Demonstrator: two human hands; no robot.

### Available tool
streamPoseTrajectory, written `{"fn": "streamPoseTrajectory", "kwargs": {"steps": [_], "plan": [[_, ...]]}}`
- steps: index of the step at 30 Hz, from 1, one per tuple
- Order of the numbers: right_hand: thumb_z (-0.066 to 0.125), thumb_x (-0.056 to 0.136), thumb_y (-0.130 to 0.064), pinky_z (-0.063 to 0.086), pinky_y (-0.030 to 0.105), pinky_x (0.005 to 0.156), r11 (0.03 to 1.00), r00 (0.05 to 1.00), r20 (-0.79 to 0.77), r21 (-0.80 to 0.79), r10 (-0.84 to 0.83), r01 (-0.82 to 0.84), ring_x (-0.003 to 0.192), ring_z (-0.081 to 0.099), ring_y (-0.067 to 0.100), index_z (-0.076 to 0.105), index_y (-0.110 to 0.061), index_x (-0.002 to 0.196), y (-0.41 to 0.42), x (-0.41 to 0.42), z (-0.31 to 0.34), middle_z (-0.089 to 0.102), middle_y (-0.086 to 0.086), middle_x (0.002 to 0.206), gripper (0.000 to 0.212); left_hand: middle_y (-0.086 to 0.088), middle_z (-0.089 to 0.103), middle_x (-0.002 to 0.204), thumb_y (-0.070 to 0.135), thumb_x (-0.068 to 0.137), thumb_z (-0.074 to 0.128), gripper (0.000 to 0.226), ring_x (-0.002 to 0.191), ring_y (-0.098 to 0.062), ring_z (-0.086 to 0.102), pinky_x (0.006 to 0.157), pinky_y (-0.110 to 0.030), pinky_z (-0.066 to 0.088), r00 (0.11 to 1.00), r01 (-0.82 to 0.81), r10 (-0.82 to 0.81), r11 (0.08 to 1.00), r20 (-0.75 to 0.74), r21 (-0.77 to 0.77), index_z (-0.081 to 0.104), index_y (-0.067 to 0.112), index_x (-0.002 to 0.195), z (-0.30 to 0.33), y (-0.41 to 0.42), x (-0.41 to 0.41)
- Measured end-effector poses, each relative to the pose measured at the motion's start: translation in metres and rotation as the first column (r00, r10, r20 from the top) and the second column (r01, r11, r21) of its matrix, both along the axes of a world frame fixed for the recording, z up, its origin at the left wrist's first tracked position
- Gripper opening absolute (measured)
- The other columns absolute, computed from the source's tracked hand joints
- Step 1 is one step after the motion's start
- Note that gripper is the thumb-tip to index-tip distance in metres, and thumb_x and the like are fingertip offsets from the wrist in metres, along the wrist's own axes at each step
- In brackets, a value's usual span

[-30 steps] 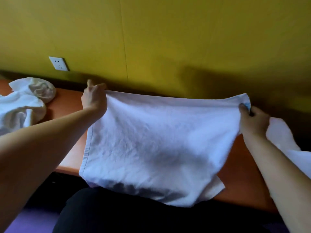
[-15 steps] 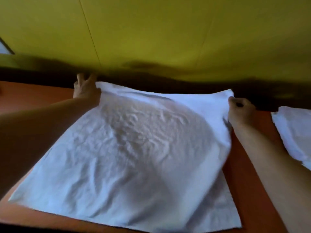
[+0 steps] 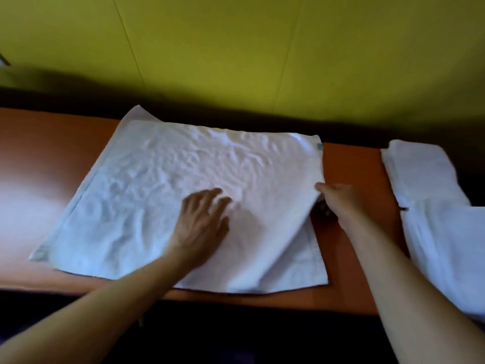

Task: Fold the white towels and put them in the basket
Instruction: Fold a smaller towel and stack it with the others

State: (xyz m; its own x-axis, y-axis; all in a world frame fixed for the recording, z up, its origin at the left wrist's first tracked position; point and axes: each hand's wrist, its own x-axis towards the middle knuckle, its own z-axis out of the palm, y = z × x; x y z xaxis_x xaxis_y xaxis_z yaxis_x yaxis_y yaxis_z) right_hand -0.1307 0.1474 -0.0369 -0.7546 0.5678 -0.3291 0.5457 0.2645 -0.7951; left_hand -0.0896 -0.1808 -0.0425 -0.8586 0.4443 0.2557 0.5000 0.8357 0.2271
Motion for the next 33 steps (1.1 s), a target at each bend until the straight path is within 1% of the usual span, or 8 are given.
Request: {"fn": "streamPoseTrajectory", "kwargs": {"steps": [3, 7, 11, 19, 24, 27, 30, 33], "plan": [[0.074, 0.085, -0.026, 0.041, 0.027, 0.054, 0.998, 0.999, -0.033, 0.056, 0.004, -0.002, 0.069, 0.061, 0.027, 0.066, -0.009, 0.104, 0.007, 0.008, 0.002, 0.069, 0.013, 0.096, 0.026, -0.010, 0.065, 0.124, 0.027, 0.080, 0.066, 0.036, 0.104, -0.034, 0.059, 0.091, -0.043, 0.046, 0.972, 0.229, -0.226, 0.972, -0.066, 0.048, 0.069, 0.016, 0.114, 0.003, 0.055, 0.050], [0.073, 0.083, -0.030, 0.044, 0.028, 0.060, 0.986, 0.996, -0.068, 0.157, 0.061, -0.050, 0.076, 0.062, 0.022, 0.062, -0.017, 0.099, 0.010, 0.008, 0.011, 0.068, 0.006, 0.098, 0.024, -0.004, 0.063, 0.100, 0.034, 0.091, 0.056, 0.022, 0.083, -0.029, 0.056, 0.074, -0.041, 0.046, 0.889, 0.453, -0.455, 0.890, -0.053, -0.042, 0.066, 0.017, 0.101, 0.004, 0.113, 0.093], [0.064, 0.088, -0.034, 0.040, 0.028, 0.075, 0.968, 0.997, -0.057, 0.249, 0.049, -0.033, 0.099, 0.062, 0.027, 0.059, -0.018, 0.110, 0.018, -0.011, 0.018, 0.065, 0.007, 0.115, 0.028, -0.005, 0.060, 0.097, 0.047, 0.081, 0.057, 0.043, 0.078, -0.028, 0.055, 0.069, -0.036, 0.049, 0.943, 0.332, -0.327, 0.935, 0.061, -0.125, 0.066, 0.016, 0.109, -0.004, 0.144, 0.094], [0.061, 0.092, -0.041, 0.044, 0.037, 0.097, 0.943, 0.986, 0.051, 0.288, 0.160, -0.168, 0.124, 0.057, 0.034, 0.053, -0.004, 0.131, 0.022, -0.087, 0.018, 0.058, 0.017, 0.136, 0.055, -0.001, 0.055, 0.076, 0.019, 0.082, 0.051, 0.005, 0.062, -0.020, 0.053, 0.053, -0.032, 0.041, 0.959, 0.283, -0.284, 0.958, 0.024, 0.050, 0.055, 0.018, 0.085, -0.003, 0.151, 0.091], [0.077, 0.075, -0.019, 0.055, 0.037, 0.072, 0.967, 0.988, 0.122, 0.224, 0.098, -0.124, 0.096, 0.069, 0.033, 0.053, -0.002, 0.124, 0.013, -0.120, 0.020, 0.067, 0.016, 0.115, 0.057, -0.006, 0.063, 0.097, 0.029, 0.095, 0.040, 0.022, 0.085, -0.027, 0.062, 0.071, -0.040, 0.049, 0.872, 0.154, -0.277, 0.938, 0.403, 0.311, 0.053, 0.015, 0.105, 0.007, 0.148, 0.102], [0.079, 0.077, -0.017, 0.048, 0.029, 0.062, 0.962, 0.957, 0.260, 0.205, 0.127, -0.183, 0.073, 0.064, 0.026, 0.057, 0.005, 0.122, 0.018, -0.127, 0.029, 0.069, 0.016, 0.093, 0.054, -0.002, 0.066, 0.105, 0.034, 0.100, 0.045, 0.021, 0.092, -0.021, 0.061, 0.079, -0.032, 0.045, 0.848, 0.041, -0.267, 0.894, 0.458, 0.445, 0.054, 0.018, 0.110, 0.023, 0.141, 0.108], [0.077, 0.077, -0.008, 0.048, 0.031, 0.067, 0.983, 0.985, 0.149, 0.152, 0.084, -0.107, 0.076, 0.059, 0.024, 0.061, 0.004, 0.103, 0.032, -0.116, 0.034, 0.060, 0.013, 0.096, 0.033, 0.004, 0.068, 0.097, 0.045, 0.095, 0.044, 0.023, 0.086, -0.014, 0.064, 0.077, -0.029, 0.049, 0.791, -0.038, -0.282, 0.863, 0.543, 0.503, 0.052, 0.026, 0.105, 0.044, 0.135, 0.118], [0.071, 0.082, -0.002, 0.049, 0.027, 0.054, 0.999, 1.000, 0.000, -0.026, 0.022, -0.022, 0.059, 0.058, 0.017, 0.060, -0.004, 0.083, 0.053, -0.089, 0.044, 0.061, 0.012, 0.094, 0.012, 0.014, 0.063, 0.076, 0.041, 0.094, 0.050, 0.014, 0.073, -0.003, 0.062, 0.074, -0.024, 0.050, 0.707, -0.140, -0.280, 0.845, 0.649, 0.517, 0.052, 0.028, 0.101, 0.063, 0.134, 0.131]]}}
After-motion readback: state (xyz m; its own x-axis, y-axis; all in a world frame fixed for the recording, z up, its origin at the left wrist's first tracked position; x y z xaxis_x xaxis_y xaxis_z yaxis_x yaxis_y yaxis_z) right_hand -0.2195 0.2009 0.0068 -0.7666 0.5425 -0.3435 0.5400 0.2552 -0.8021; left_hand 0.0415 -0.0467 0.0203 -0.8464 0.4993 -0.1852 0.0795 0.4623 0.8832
